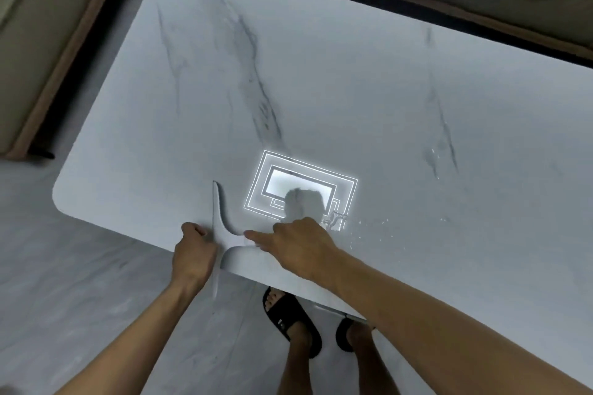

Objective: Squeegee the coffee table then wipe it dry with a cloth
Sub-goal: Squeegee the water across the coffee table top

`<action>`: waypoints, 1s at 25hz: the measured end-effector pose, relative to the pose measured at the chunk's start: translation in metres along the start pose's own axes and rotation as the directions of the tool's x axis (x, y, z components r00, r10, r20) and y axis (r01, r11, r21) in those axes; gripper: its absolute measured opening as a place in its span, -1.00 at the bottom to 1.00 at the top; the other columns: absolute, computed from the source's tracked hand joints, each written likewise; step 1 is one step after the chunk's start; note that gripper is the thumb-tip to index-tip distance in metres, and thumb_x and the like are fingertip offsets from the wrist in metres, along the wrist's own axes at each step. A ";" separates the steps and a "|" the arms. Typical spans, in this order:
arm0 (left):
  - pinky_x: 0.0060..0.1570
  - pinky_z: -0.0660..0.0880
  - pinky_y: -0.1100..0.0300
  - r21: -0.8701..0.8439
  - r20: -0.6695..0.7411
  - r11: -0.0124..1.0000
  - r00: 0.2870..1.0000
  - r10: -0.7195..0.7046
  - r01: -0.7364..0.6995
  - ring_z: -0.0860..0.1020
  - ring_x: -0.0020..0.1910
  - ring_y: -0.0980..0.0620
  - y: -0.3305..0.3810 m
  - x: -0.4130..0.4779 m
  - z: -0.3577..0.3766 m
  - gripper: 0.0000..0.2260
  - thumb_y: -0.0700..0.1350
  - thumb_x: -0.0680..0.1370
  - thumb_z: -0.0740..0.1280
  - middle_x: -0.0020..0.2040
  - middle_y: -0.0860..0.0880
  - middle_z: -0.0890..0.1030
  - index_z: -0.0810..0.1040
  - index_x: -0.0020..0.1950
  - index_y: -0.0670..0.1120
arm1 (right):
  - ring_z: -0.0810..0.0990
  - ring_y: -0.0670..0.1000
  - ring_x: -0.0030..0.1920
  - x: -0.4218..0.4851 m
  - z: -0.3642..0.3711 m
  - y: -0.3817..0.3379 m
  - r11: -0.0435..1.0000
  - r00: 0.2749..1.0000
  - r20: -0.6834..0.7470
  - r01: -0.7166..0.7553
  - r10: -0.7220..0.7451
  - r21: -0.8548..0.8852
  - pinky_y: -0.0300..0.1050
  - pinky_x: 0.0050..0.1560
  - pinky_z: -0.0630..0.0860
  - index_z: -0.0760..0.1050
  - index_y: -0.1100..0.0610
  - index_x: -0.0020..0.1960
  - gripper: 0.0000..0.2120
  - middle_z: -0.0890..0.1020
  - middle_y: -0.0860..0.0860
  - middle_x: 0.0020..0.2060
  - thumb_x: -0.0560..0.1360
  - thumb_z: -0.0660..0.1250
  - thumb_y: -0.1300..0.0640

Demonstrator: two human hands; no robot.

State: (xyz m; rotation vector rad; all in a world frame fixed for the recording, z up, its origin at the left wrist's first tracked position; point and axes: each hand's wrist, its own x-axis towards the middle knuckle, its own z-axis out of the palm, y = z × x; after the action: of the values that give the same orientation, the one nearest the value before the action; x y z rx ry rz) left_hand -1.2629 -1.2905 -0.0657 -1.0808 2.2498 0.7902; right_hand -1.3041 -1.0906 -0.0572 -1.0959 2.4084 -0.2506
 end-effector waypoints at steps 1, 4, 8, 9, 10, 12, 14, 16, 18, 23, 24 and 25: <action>-0.26 0.37 0.08 0.012 0.032 1.000 0.999 0.015 -0.015 0.51 -0.14 -0.16 0.000 -0.001 0.003 -0.86 -0.25 0.50 0.17 -0.10 -0.13 0.53 0.32 0.04 -0.13 | 0.58 0.21 -0.26 -0.009 0.003 0.006 0.999 0.999 -0.013 -0.036 0.036 0.018 -0.04 -0.35 0.33 0.16 -0.12 0.50 -0.51 0.57 0.12 -0.14 0.62 0.12 0.17; -0.39 0.30 0.15 0.045 0.122 0.995 0.989 0.078 -0.084 0.47 -0.26 -0.03 0.006 -0.012 0.021 -0.85 -0.31 0.49 0.12 -0.13 -0.12 0.52 0.32 0.01 -0.12 | 0.56 0.11 -0.42 -0.065 0.014 0.034 0.981 0.980 -0.040 -0.195 0.195 0.010 -0.11 -0.45 0.39 0.22 -0.22 0.44 -0.48 0.55 0.00 -0.31 0.56 0.28 0.09; -0.20 0.46 0.14 0.096 0.297 0.970 0.937 0.186 -0.223 0.53 -0.01 -0.10 0.025 -0.033 0.052 -0.79 -0.40 0.44 0.11 0.20 -0.24 0.44 0.35 0.00 -0.17 | 0.45 -0.04 -0.58 -0.167 0.018 0.069 0.927 0.927 -0.050 -0.374 0.373 -0.027 -0.22 -0.56 0.14 0.28 -0.25 0.40 -0.56 0.43 -0.10 -0.48 0.55 0.26 -0.05; -0.01 0.48 0.06 0.136 0.340 0.959 0.921 0.192 -0.250 0.46 0.24 -0.21 0.027 -0.036 0.060 -0.79 -0.39 0.43 0.12 0.39 -0.30 0.29 0.35 0.00 -0.18 | 0.45 -0.03 -0.57 -0.192 0.017 0.077 0.904 0.904 -0.056 -0.426 0.424 -0.031 -0.21 -0.54 0.16 0.26 -0.27 0.41 -0.60 0.39 -0.10 -0.47 0.58 0.14 -0.09; 0.16 0.44 -0.01 0.174 0.384 0.950 0.907 0.176 -0.259 0.28 0.44 -0.28 0.031 -0.039 0.064 -0.78 -0.37 0.43 0.12 0.50 -0.34 0.11 0.36 0.04 -0.19 | 0.48 -0.02 -0.54 -0.216 0.015 0.082 0.877 0.877 -0.061 -0.479 0.476 -0.036 -0.19 -0.53 0.20 0.24 -0.29 0.42 -0.60 0.35 -0.10 -0.46 0.59 -0.01 -0.14; 0.34 0.31 -0.04 0.219 0.421 0.941 0.895 0.148 -0.258 -0.05 0.57 -0.25 0.034 -0.041 0.068 -0.68 -0.37 0.46 0.09 0.55 -0.35 -0.09 0.34 0.20 -0.26 | 0.54 -0.01 -0.43 -0.251 0.009 0.088 0.825 0.828 -0.034 -0.561 0.560 -0.061 -0.16 -0.46 0.31 0.16 -0.34 0.44 -0.54 0.34 -0.11 -0.41 0.58 -0.21 -0.21; 0.35 0.29 -0.06 0.208 0.393 0.948 0.908 0.144 -0.241 0.01 0.56 -0.26 0.037 -0.042 0.070 -0.65 -0.35 0.48 0.08 0.54 -0.37 0.00 0.31 0.26 -0.28 | 0.57 -0.01 -0.36 -0.269 0.000 0.087 0.796 0.798 -0.002 -0.602 0.603 -0.063 -0.15 -0.41 0.33 0.10 -0.36 0.45 -0.53 0.37 -0.12 -0.38 0.57 -0.24 -0.22; 0.15 0.40 -0.03 0.162 0.281 0.960 0.944 0.175 -0.227 0.38 0.34 -0.27 0.037 -0.045 0.069 -0.75 -0.33 0.48 0.10 0.35 -0.30 0.38 0.35 0.14 -0.22 | 0.56 0.00 -0.38 -0.262 -0.007 0.078 0.815 0.816 0.005 -0.578 0.578 -0.040 -0.14 -0.42 0.32 0.15 -0.34 0.45 -0.55 0.38 -0.12 -0.38 0.59 -0.18 -0.21; -0.20 0.42 0.07 0.104 0.161 0.973 0.969 0.187 -0.205 0.52 -0.09 -0.15 0.035 -0.050 0.067 -0.82 -0.31 0.47 0.13 -0.08 -0.12 0.53 0.32 0.03 -0.13 | 0.55 0.03 -0.44 -0.232 -0.004 0.064 0.879 0.879 -0.009 -0.477 0.477 0.001 -0.12 -0.47 0.38 0.22 -0.30 0.42 -0.56 0.45 -0.12 -0.38 0.59 -0.16 -0.20; -0.42 0.29 0.15 0.052 0.074 0.983 0.983 0.170 -0.174 0.45 -0.29 -0.02 0.022 -0.070 0.070 -0.87 -0.30 0.48 0.15 -0.24 -0.02 0.47 0.32 -0.03 -0.11 | 0.49 0.08 -0.50 -0.134 0.038 0.011 0.996 0.996 -0.020 -0.084 0.084 -0.017 -0.17 -0.52 0.33 0.27 -0.18 0.41 -0.54 0.53 0.01 -0.35 0.55 0.29 -0.02; -0.42 0.29 0.16 0.057 0.088 0.983 0.982 0.167 -0.172 0.45 -0.29 -0.01 0.019 -0.075 0.075 -0.86 -0.31 0.47 0.16 -0.24 -0.01 0.46 0.32 -0.04 -0.11 | 0.48 0.07 -0.52 -0.128 0.043 0.009 0.997 0.998 -0.018 -0.063 0.062 -0.038 -0.18 -0.53 0.29 0.31 -0.16 0.40 -0.51 0.53 0.01 -0.37 0.52 0.35 0.01; -0.42 0.29 0.17 0.058 0.105 0.983 0.980 0.167 -0.173 0.45 -0.28 0.00 0.016 -0.080 0.079 -0.86 -0.31 0.46 0.17 -0.23 0.00 0.46 0.32 -0.04 -0.11 | 0.47 0.07 -0.52 -0.130 0.045 0.011 0.997 0.998 -0.003 -0.062 0.062 -0.038 -0.18 -0.53 0.27 0.32 -0.15 0.40 -0.53 0.53 0.02 -0.37 0.52 0.35 0.02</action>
State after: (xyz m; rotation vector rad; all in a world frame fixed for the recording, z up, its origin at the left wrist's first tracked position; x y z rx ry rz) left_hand -1.2164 -1.1868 -0.0633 -0.8075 2.2877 0.8123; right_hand -1.2161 -0.9848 -0.0552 -1.0359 2.4537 -0.1855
